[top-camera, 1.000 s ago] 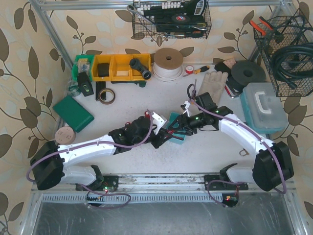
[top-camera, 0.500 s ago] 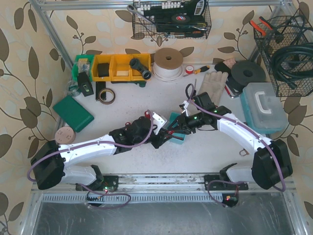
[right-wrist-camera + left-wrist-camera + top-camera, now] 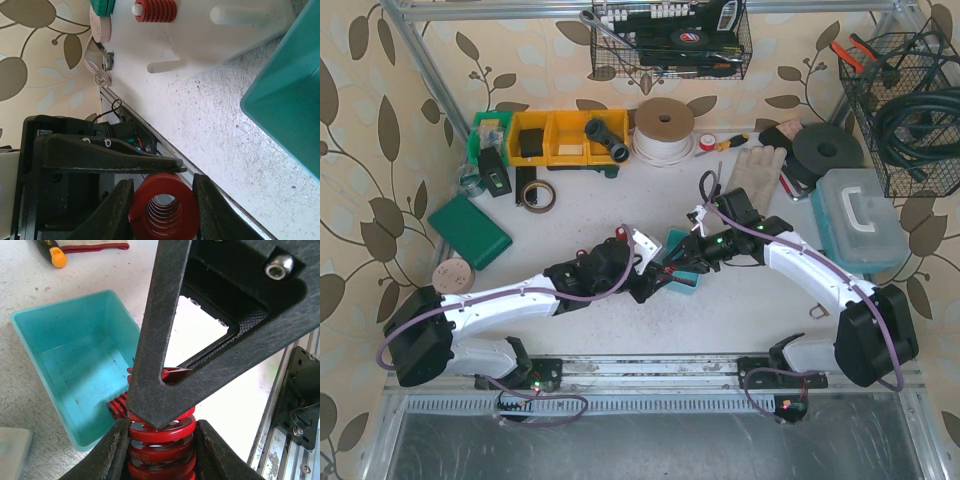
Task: Install the large spring
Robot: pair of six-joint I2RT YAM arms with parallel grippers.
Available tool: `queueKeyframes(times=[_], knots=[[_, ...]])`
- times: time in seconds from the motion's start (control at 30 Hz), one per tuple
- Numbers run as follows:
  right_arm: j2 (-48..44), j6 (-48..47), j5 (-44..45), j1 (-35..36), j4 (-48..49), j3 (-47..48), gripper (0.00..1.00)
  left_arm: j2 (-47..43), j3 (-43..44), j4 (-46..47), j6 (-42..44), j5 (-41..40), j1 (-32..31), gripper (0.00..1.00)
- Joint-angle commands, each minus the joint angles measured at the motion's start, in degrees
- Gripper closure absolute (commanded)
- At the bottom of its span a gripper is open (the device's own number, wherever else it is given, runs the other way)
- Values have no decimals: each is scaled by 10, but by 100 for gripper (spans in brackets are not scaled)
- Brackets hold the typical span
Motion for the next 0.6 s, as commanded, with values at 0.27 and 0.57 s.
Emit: queueKeyframes(times=[0.27,0.57], knots=[[-23,-10,42,3,30,-13,100,2,33,7,5,-16,-7,64],[-17,-44,74,2,8,18,100,-2,36,-8,-4,-42,-8,27]])
